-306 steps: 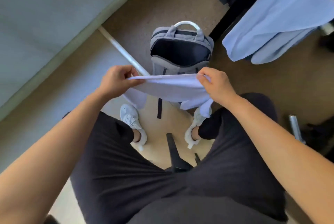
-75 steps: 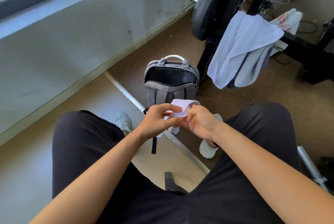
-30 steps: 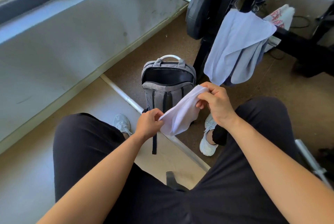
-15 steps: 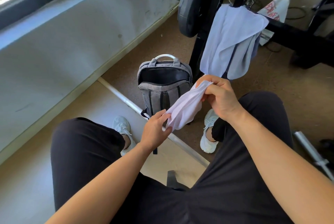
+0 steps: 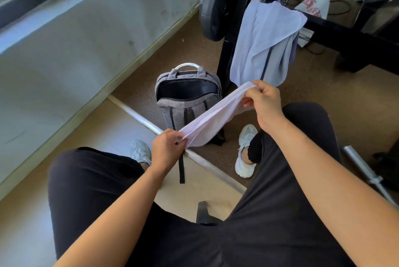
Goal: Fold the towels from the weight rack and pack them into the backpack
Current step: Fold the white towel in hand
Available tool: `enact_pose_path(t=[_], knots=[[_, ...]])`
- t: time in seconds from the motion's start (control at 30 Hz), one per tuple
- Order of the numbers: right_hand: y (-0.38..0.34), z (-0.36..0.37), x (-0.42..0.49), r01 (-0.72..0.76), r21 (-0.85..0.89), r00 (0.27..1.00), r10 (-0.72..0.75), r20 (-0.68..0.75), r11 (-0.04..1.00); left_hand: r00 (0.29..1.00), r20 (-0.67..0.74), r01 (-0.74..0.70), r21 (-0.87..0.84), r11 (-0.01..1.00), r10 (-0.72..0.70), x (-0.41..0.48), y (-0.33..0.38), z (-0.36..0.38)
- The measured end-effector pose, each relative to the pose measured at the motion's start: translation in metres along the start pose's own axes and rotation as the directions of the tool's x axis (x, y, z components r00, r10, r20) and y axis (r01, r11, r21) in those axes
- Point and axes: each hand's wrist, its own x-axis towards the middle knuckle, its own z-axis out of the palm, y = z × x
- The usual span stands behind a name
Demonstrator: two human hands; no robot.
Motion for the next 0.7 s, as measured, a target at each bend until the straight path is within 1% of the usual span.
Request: enact_pose_path(t=[0.07,0.13,0.17,0.2,0.23,0.3,0.33,0.37,0.4,0.43,0.47,0.5,0.53,0.6,0.63,0.67,0.7], knots=[[0.005,0.000,0.004,0.013,-0.139,1.000,-0.015,-0.013,0.990,0.998,0.037,0.054,0.004,0.999,-0.054,0.008,-0.003,-0.015],[0.011,0.001,0.006,0.028,-0.250,1.000,-0.027,0.008,0.968,0.987,0.101,0.122,0.022,0.992,-0.124,0.018,-0.006,-0.034],[0.015,0.002,0.007,0.037,-0.297,0.999,-0.032,0.023,0.954,0.983,0.099,0.155,0.016,0.988,-0.156,0.023,-0.009,-0.043],[0.017,0.004,0.007,0.053,-0.334,0.998,-0.044,0.035,0.941,0.981,0.054,0.185,-0.009,0.983,-0.184,0.026,-0.011,-0.054],[0.019,0.006,0.007,0.081,-0.364,0.997,-0.070,0.043,0.928,0.978,-0.032,0.202,-0.044,0.978,-0.204,0.029,-0.013,-0.063],[0.023,0.012,0.007,0.156,-0.439,0.988,-0.141,0.068,0.885,0.960,-0.209,0.176,-0.069,0.982,-0.187,0.030,-0.014,-0.075],[0.025,0.013,0.007,0.182,-0.499,0.983,-0.154,0.097,0.847,0.961,-0.221,0.163,-0.037,0.986,-0.168,0.030,-0.014,-0.078],[0.027,0.014,0.008,0.191,-0.565,0.980,-0.128,0.149,0.803,0.977,-0.150,0.155,0.023,0.988,-0.150,0.030,-0.013,-0.080],[0.029,0.013,0.008,0.182,-0.629,0.976,-0.061,0.209,0.756,0.989,-0.015,0.146,0.098,0.984,-0.145,0.028,-0.014,-0.081],[0.030,0.011,0.008,0.161,-0.677,0.965,0.028,0.259,0.718,0.978,0.128,0.141,0.161,0.977,-0.163,0.027,-0.016,-0.081],[0.030,0.010,0.007,0.137,-0.699,0.952,0.103,0.289,0.701,0.958,0.211,0.154,0.184,0.971,-0.192,0.025,-0.018,-0.083],[0.031,0.009,0.007,0.122,-0.701,0.945,0.133,0.298,0.703,0.951,0.221,0.183,0.155,0.971,-0.214,0.025,-0.021,-0.085],[0.031,0.008,0.007,0.118,-0.693,0.950,0.122,0.287,0.711,0.957,0.177,0.218,0.087,0.972,-0.230,0.025,-0.024,-0.086],[0.031,0.008,0.009,0.127,-0.671,0.970,0.049,0.237,0.731,0.955,0.093,0.289,-0.073,0.955,-0.282,0.027,-0.027,-0.088],[0.031,0.008,0.010,0.130,-0.662,0.977,0.020,0.215,0.738,0.942,0.097,0.333,-0.161,0.929,-0.321,0.029,-0.027,-0.087],[0.030,0.008,0.011,0.131,-0.659,0.980,0.005,0.200,0.741,0.922,0.127,0.386,-0.280,0.879,-0.365,0.030,-0.027,-0.086],[0.029,0.007,0.012,0.129,-0.654,0.981,0.001,0.195,0.746,0.902,0.159,0.430,-0.416,0.801,-0.402,0.030,-0.026,-0.085]])
